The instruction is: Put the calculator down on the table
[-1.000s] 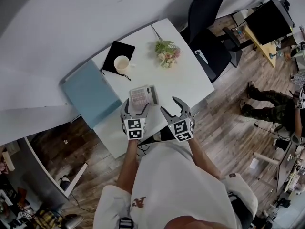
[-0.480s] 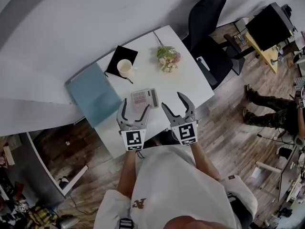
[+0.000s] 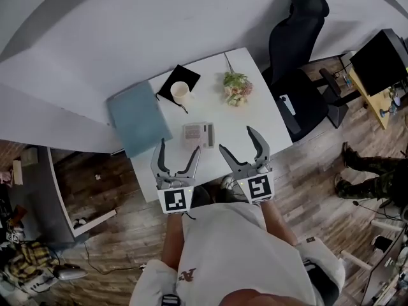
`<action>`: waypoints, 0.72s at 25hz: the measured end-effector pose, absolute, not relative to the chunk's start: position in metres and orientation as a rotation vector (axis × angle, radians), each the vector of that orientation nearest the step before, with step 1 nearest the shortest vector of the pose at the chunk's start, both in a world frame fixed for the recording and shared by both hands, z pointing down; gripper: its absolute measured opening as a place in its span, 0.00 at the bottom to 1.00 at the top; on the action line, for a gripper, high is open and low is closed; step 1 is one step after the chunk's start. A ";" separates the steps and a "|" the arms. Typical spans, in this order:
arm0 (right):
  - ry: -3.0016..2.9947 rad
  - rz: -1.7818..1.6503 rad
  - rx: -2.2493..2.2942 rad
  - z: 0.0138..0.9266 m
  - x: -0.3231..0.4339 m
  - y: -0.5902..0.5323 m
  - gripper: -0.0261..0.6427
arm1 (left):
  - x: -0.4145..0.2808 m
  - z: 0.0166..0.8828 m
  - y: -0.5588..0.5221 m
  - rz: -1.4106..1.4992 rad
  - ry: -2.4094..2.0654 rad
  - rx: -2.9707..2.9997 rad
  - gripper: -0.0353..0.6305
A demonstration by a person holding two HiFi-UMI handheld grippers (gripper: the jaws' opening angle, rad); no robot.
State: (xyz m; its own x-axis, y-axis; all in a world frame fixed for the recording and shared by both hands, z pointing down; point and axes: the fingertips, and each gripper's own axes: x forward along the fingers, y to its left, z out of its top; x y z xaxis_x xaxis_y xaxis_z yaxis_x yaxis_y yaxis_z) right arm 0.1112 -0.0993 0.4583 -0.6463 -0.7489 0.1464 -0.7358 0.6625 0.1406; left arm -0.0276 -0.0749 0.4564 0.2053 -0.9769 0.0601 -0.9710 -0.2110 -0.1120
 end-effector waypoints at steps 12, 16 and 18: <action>-2.785 -0.087 1.076 0.460 0.121 -0.083 0.58 | -0.021 0.455 -0.029 -0.265 2.106 -2.260 0.68; -2.773 -0.059 1.095 0.460 0.125 -0.082 0.58 | -0.018 0.458 -0.029 -0.270 2.089 -2.265 0.68; -2.762 -0.061 1.114 0.460 0.126 -0.086 0.58 | -0.019 0.460 -0.034 -0.256 2.057 -2.261 0.68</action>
